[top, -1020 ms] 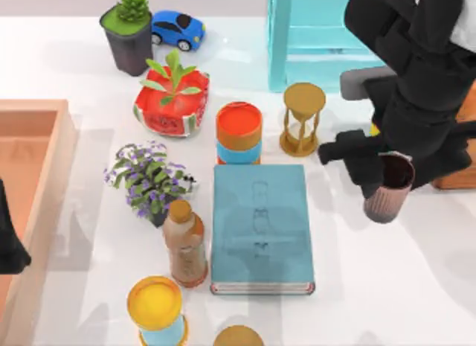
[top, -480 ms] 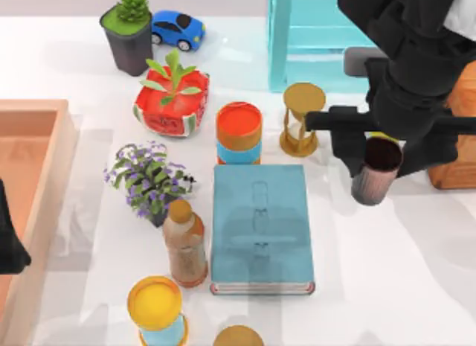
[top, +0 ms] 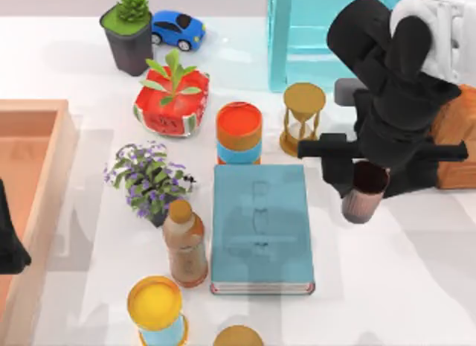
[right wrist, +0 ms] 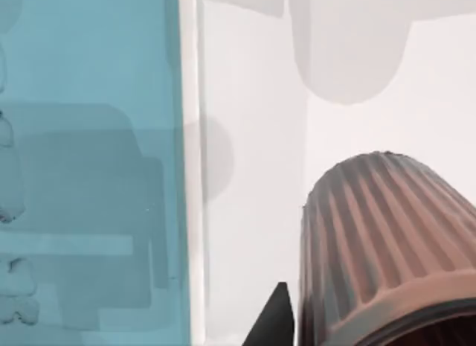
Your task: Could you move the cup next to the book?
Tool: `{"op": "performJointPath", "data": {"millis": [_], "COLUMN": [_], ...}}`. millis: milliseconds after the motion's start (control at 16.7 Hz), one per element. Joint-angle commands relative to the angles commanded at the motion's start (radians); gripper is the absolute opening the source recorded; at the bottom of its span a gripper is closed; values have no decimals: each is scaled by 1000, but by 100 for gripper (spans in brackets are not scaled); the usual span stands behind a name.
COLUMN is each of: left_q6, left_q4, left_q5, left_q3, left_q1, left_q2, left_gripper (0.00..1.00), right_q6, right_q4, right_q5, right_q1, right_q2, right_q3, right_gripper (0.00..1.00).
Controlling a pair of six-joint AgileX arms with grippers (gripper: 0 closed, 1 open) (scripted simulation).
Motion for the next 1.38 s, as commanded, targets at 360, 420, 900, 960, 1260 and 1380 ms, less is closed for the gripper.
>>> {"op": "performJointPath", "data": {"millis": [360,420,900,960,1260,1380], "left_q6": [0,0,0,0,0,0], "left_q4": [0,0,0,0,0,0], "left_q5": [0,0,0,0,0,0], "left_q3": [0,0,0,0,0,0], "left_q1": [0,0,0,0,0,0], "left_q2": [0,0,0,0,0,0], "left_gripper": [100,100,100,100,100,100], "right_q6": [2,2,2,2,2,2], "right_q4": [63,63,63,63,63,63], "right_q5": [3,3,3,3,3,3], "right_q1": [0,0,0,0,0,0], "right_q2": [10,10,10,10,10,10], "right_q3": [-53,-53,-53,-53,-53,-53], "right_gripper": [0,8,68,75,100,100]}}
